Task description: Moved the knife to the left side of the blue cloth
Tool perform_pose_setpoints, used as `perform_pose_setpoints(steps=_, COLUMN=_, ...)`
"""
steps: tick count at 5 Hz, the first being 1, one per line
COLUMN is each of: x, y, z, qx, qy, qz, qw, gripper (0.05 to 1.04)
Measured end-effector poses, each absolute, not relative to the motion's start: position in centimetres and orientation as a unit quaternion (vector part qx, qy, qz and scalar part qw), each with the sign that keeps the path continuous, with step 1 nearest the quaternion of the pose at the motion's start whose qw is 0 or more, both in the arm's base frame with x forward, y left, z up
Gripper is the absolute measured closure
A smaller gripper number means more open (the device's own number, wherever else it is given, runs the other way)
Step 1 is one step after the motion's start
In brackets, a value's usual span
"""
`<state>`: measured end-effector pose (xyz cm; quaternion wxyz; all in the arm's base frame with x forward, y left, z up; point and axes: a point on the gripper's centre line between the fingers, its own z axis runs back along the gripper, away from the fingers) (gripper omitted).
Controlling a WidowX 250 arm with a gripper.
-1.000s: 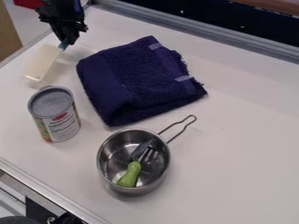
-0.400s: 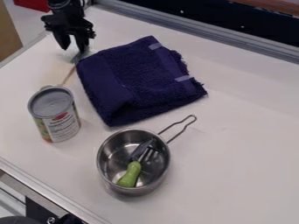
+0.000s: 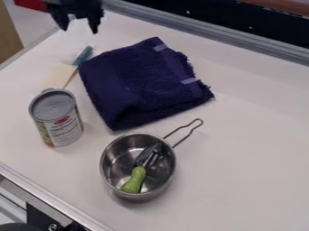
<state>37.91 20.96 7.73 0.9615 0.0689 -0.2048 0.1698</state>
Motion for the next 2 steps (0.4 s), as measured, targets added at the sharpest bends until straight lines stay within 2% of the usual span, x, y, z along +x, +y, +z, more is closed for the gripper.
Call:
perform_pose_setpoints(steps=1, x=38.2, y=17.6, z=8.7, qx=0.051, qy=-0.205, qz=0.177, qw=0.961, gripper=0.083)
perform_pose_setpoints(steps=2, x=38.3, y=13.7, z=8.5, qx=0.047, qy=-0.192, qz=0.180, qw=0.964, gripper=0.083)
